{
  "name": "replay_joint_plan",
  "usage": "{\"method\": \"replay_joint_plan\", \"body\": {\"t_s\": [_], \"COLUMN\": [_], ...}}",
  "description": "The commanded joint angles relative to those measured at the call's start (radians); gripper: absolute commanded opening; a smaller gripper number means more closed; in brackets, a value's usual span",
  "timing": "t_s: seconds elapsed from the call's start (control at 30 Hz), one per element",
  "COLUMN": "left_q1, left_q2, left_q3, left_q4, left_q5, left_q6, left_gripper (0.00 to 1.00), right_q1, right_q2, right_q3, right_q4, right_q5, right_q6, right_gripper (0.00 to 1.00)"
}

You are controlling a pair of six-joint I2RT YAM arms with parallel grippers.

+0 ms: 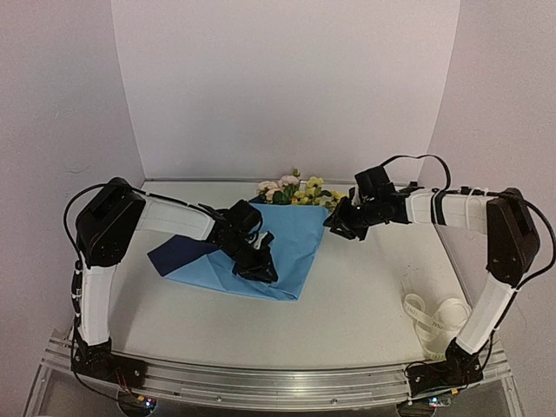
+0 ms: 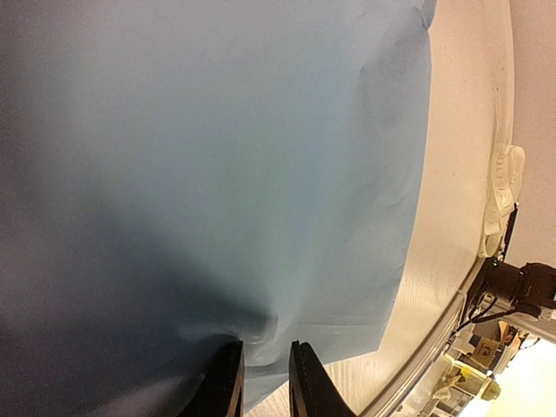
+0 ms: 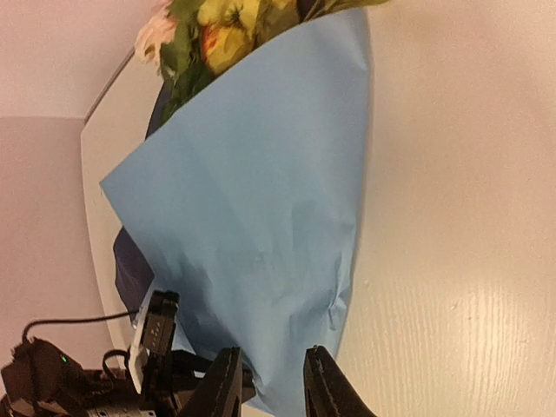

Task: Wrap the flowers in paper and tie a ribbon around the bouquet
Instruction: Adjust the 2/3-folded wrapping paper at the center of the board.

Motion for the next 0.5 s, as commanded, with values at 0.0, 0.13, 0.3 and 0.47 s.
{"method": "replay_joint_plan", "body": {"t_s": [0.0,0.13,0.3,0.47], "left_q1": [0.014,0.032,0.055,0.064], "left_q2": [-0.089,-0.112,-0.134,-0.131], "left_q3": [0.044,0.035,0.01,-0.008], "left_q4": [0.017,0.032,0.033,0.038], "left_q5": [-0.014,-0.021,-0.037,-0.029], "left_q6": [-0.039,-0.054,-0.059,-0.06], "left_gripper": [0.21,0.2,0.2,0.19], "right_q1": [0.103,0.205,0.296,0.334], "right_q2": [0.0,0.034,0.087,0.136], "right_q3": [-0.036,-0.03,-0.028,-0.052], "right_q4": [-0.091,-0.082,-0.044,-0.008], "right_q5": [0.019,0.01,-0.012,-0.024], "right_q6": [-0.069,-0.056,-0.027,0.005], "right_gripper": [0.27,0.27,0.26,0.24]}}
